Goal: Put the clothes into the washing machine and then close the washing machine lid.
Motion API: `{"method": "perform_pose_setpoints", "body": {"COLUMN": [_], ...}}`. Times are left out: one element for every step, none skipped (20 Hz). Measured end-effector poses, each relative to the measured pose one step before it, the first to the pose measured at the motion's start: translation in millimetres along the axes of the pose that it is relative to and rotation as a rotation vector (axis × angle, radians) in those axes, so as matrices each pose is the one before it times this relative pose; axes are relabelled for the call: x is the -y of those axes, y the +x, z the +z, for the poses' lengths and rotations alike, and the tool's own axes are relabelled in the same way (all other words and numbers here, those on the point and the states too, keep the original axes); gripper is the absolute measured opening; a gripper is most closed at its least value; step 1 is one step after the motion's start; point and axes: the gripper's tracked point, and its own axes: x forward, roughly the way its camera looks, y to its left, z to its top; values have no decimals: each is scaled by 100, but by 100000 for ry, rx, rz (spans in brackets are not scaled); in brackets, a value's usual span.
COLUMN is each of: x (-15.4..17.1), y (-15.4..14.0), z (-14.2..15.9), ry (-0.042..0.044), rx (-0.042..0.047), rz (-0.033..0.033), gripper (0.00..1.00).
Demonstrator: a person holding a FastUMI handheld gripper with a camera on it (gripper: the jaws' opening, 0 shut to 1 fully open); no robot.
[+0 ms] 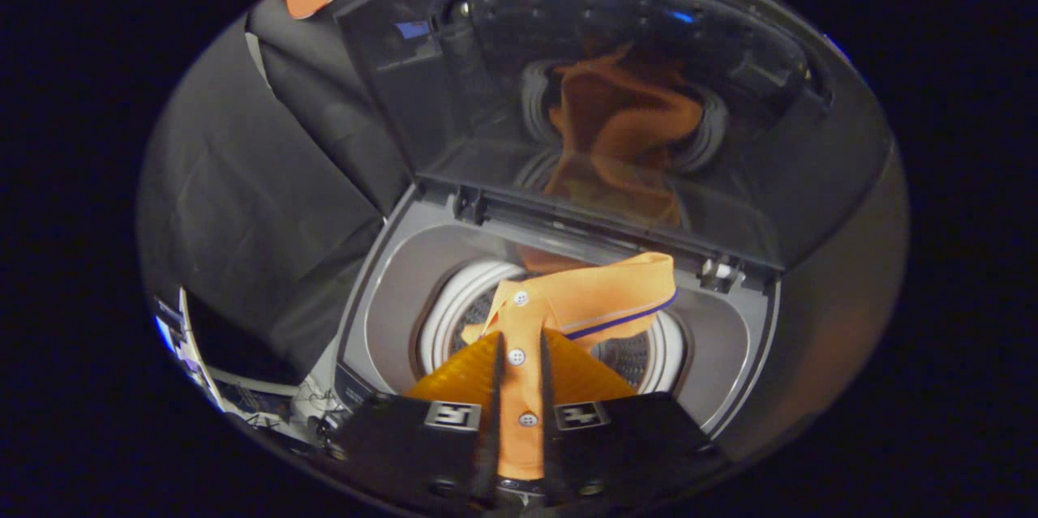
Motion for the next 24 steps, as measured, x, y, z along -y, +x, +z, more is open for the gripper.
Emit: {"method": "perform_pose_setpoints", "body": {"x": [-63,310,232,-52,-53,99,107,203,163,-61,78,73,11,26,-92,230,112,3,-78,142,86,244,280,386], "y": [353,239,6,-151,-59,54,19,50,-87,-26,-162,-188,-252,-257,-492,-440,-729,-728,-851,-946,-985,-1139,-1151,-1291], "z": [-183,178,10,-318,-147,-124,89,-47,30,35,45,108,343,145,379,311,582,780,854,740,930,1042,1202,1234], "ry": [619,583,600,372,112,95,-51,25,-99,-505,-625,-677,-499,-952,-1307,-1433,-926,-510,7,139,325,97,208,-73], "rx": [-118,944,701,-882,-1127,-400,165,156,250,-242,-202,607,1326,914,561,165,576,1373,1438,1717,1842,1678,2228,2141], "rz": [-268,-1097,-903,-33,370,-225,-422,-605,-244,45,-472,-407,-742,-321,-394,-1435,-1486,-48,25,390,186,-128,-95,-647], "gripper": [43,60,78,95,94,95,95,95,95,95,94,94,95,94,94,94,95,94,94,94,94,94,94,94]}}
